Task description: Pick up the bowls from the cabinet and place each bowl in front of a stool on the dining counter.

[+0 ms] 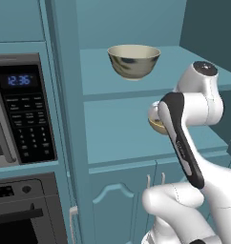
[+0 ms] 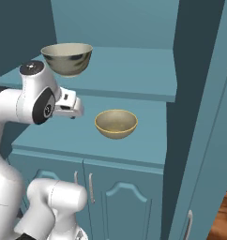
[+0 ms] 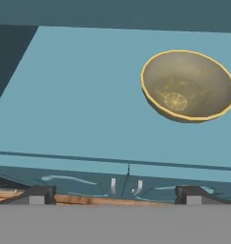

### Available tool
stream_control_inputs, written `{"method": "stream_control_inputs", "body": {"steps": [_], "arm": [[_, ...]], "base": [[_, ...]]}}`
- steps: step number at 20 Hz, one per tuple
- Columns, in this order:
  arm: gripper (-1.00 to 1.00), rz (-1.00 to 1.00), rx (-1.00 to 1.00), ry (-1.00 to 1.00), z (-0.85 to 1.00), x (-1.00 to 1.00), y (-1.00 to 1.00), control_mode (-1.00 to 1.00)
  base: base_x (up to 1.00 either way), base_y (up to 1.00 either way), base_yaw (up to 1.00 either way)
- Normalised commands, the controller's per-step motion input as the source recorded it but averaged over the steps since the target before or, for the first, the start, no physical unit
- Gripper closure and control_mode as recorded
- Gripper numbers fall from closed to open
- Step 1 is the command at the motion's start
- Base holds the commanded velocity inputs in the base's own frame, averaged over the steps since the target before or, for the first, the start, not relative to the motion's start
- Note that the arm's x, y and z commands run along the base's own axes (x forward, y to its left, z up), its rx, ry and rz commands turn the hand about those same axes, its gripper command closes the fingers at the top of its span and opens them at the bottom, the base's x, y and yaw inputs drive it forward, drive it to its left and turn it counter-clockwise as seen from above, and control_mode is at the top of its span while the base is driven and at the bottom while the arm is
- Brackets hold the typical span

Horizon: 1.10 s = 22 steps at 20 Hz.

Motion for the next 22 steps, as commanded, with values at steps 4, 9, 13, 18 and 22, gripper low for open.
{"method": "stream_control_inputs", "body": {"steps": [4, 9, 13, 18, 22], "arm": [[-1.0, 0.0, 0.0, -0.07, -0.28, -0.13, -0.2, -1.0], [-1.0, 0.0, -0.05, -0.08, -0.3, -0.04, -0.14, -1.0], [-1.0, 0.0, -0.04, -0.06, -0.25, -0.01, -0.23, -1.0], [-1.0, -0.01, 0.0, -0.02, -0.04, 0.0, -0.32, -1.0], [-1.0, -0.09, 0.13, 0.0, 0.0, -0.03, -0.36, -1.0]], "base": [[0.0, 0.0, 0.0], [0.0, 0.0, 0.0], [0.0, 0.0, 0.0], [0.0, 0.0, 0.0], [0.0, 0.0, 0.0]]}}
